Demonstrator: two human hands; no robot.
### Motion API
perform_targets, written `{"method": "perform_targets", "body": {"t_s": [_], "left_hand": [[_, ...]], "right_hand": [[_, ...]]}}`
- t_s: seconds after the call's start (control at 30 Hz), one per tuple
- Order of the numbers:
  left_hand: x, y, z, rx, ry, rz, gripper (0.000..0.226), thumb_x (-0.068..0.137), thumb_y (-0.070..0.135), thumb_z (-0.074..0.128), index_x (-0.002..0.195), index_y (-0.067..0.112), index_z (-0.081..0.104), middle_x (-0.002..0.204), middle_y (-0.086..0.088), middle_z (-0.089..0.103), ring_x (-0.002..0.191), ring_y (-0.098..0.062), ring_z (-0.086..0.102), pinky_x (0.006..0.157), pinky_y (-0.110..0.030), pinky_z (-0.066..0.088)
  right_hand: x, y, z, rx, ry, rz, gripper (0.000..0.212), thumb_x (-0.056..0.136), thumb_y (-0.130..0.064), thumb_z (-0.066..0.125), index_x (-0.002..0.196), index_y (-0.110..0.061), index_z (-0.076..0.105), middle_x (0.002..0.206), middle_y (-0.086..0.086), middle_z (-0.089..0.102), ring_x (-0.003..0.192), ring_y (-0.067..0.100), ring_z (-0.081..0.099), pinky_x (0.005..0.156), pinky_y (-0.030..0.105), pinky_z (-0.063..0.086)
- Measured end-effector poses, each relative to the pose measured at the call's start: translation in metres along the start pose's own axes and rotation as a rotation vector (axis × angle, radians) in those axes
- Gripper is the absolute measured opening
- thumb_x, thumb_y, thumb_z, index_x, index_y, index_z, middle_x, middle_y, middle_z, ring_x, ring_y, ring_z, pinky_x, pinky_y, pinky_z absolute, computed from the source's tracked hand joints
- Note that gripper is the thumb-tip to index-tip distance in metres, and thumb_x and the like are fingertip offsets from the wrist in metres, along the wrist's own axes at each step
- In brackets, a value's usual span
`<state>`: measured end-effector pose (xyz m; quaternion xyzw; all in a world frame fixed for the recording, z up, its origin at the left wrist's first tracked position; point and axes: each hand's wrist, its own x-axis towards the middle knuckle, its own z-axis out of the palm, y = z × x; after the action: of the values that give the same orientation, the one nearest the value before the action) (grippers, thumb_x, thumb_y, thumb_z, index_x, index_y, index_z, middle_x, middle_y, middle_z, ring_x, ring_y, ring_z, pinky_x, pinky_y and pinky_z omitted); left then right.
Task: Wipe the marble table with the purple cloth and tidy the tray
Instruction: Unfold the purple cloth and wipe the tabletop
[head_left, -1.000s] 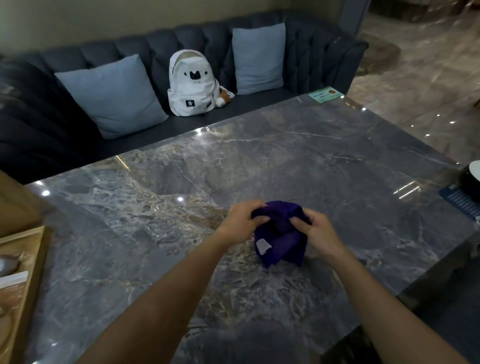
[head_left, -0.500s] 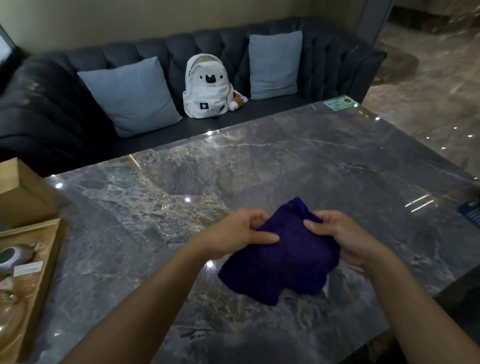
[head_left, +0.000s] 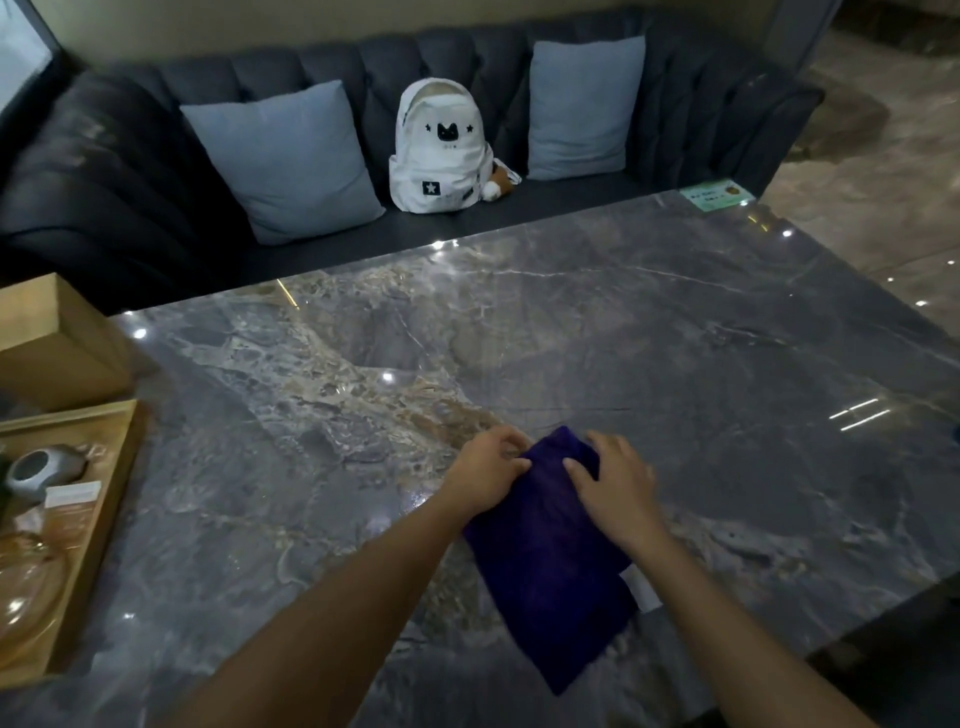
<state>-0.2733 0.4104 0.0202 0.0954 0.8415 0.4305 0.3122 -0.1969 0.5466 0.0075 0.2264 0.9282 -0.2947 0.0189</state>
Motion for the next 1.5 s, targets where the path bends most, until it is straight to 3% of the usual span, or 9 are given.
{"method": "perform_targets", "body": {"t_s": [0.17,0.37,0.47,0.53,0.8,0.93,1.23,1.4,1.5], "left_hand": [[-0.001,-0.002,-0.003,0.002,0.007,-0.041,0.033,0.086,0.013,0.06,0.118,0.007,0.053,0.12,-0.012,0.06,0.112,-0.025,0.056,0.097,-0.036,0.045],[-0.007,-0.011,-0.019,0.219,-0.015,-0.16,0.03,0.079,0.015,0.069,0.107,0.005,0.064,0.113,-0.013,0.064,0.102,-0.026,0.061,0.086,-0.036,0.053],[-0.014,-0.011,-0.019,0.082,-0.016,-0.18,0.015,0.081,0.006,0.065,0.095,0.002,0.063,0.102,-0.017,0.067,0.093,-0.028,0.065,0.084,-0.042,0.056],[-0.019,-0.009,-0.017,-0.01,0.01,-0.171,0.007,0.081,0.007,0.064,0.079,0.01,0.059,0.092,-0.013,0.066,0.086,-0.027,0.065,0.082,-0.041,0.056],[-0.039,-0.03,-0.028,-0.381,0.034,-0.08,0.002,0.089,0.011,0.058,0.091,0.012,0.057,0.082,-0.004,0.06,0.066,-0.016,0.061,0.051,-0.024,0.054],[-0.064,-0.084,-0.06,-0.142,0.411,0.029,0.003,0.086,0.012,0.061,0.084,0.012,0.063,0.075,-0.003,0.062,0.076,-0.025,0.061,0.074,-0.038,0.05],[-0.177,-0.221,-0.122,0.251,1.104,-0.268,0.013,0.086,0.008,0.06,0.097,0.006,0.066,0.093,-0.02,0.069,0.082,-0.038,0.063,0.072,-0.046,0.049],[-0.221,-0.264,-0.125,0.452,1.065,-0.469,0.013,0.086,0.01,0.06,0.095,0.004,0.066,0.092,-0.023,0.067,0.085,-0.04,0.06,0.077,-0.052,0.049],[-0.226,-0.272,-0.117,0.501,0.958,-0.526,0.03,0.09,0.025,0.053,0.113,0.007,0.061,0.115,-0.022,0.06,0.103,-0.04,0.055,0.088,-0.053,0.043]], "right_hand": [[-0.032,-0.011,0.029,-0.199,-0.227,-0.254,0.111,0.062,-0.088,0.016,0.147,-0.017,0.018,0.159,0.005,0.009,0.146,0.019,0.003,0.117,0.039,0.004],[-0.052,-0.018,0.066,-0.396,-0.252,-0.213,0.128,0.053,-0.092,0.008,0.146,-0.005,-0.006,0.158,0.015,-0.009,0.143,0.022,-0.017,0.111,0.04,-0.021],[-0.053,-0.025,0.077,-0.402,-0.229,-0.114,0.12,0.065,-0.089,0.011,0.137,0.003,0.037,0.145,0.022,0.04,0.136,0.033,0.037,0.109,0.042,-0.004],[-0.051,-0.027,0.083,-0.389,-0.206,-0.085,0.109,0.073,-0.082,0.012,0.132,0.002,0.046,0.138,0.021,0.05,0.129,0.034,0.047,0.11,0.04,0.0],[-0.045,-0.022,0.08,-0.147,-0.042,-0.11,0.081,0.075,-0.053,0.009,0.148,-0.018,0.012,0.159,-0.001,0.005,0.146,0.013,-0.001,0.117,0.029,-0.007],[-0.044,-0.025,0.083,-0.157,-0.006,-0.092,0.07,0.083,-0.048,0.02,0.148,-0.022,0.011,0.159,-0.003,0.004,0.146,0.011,-0.002,0.117,0.029,-0.006],[-0.044,-0.031,0.087,-0.239,0.001,-0.07,0.063,0.095,-0.039,0.036,0.148,-0.02,0.01,0.16,0.002,0.004,0.146,0.015,-0.002,0.119,0.034,-0.001],[-0.044,-0.038,0.092,-0.268,0.012,-0.035,0.062,0.095,-0.038,0.036,0.148,-0.017,0.012,0.159,0.006,0.006,0.147,0.018,0.001,0.119,0.037,0.001],[-0.043,-0.043,0.096,-0.286,0.017,-0.006,0.062,0.095,-0.039,0.036,0.148,-0.015,0.013,0.159,0.008,0.007,0.146,0.02,0.003,0.119,0.039,0.002]]}}
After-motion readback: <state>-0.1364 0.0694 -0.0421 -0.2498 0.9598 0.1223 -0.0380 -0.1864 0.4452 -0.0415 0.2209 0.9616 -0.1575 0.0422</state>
